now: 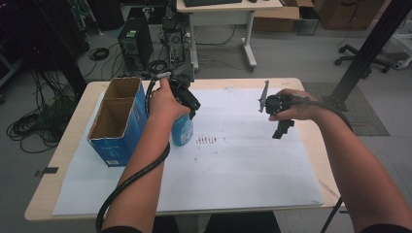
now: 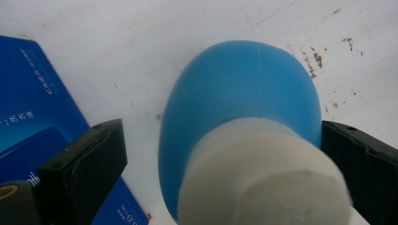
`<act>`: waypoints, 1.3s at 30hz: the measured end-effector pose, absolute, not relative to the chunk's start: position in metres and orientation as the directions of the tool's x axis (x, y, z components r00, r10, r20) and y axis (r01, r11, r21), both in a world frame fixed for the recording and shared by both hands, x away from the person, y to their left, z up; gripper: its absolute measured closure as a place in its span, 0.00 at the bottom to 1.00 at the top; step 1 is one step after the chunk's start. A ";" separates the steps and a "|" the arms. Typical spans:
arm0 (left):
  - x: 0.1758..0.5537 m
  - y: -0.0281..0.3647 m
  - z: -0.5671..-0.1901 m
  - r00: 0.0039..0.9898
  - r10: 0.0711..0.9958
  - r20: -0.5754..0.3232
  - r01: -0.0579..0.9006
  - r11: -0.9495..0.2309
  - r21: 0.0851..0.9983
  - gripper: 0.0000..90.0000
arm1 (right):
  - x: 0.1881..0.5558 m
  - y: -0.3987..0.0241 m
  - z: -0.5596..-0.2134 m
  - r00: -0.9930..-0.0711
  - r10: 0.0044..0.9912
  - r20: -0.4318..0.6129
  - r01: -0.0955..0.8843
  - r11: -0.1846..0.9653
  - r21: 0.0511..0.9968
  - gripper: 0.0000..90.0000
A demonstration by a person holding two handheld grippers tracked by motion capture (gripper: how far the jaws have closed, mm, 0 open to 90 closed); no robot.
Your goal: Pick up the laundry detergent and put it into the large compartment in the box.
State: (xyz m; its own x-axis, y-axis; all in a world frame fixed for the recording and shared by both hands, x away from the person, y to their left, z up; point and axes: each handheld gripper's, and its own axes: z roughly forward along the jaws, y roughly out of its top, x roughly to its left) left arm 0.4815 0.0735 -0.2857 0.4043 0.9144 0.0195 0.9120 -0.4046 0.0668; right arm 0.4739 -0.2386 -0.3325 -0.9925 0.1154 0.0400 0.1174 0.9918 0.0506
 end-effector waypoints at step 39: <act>0.483 0.070 -0.287 0.382 0.923 0.036 0.921 -0.384 0.063 0.22 | 0.473 -0.235 -0.335 -0.993 0.115 0.040 0.116 0.992 0.042 0.06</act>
State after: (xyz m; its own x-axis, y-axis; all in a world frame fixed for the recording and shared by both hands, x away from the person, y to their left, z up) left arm 0.4826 0.0697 -0.2875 0.3821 0.9234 0.0361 0.9213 -0.3837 0.0628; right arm 0.4729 -0.2351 -0.3349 -0.9926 0.1148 0.0403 0.1165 0.9923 0.0415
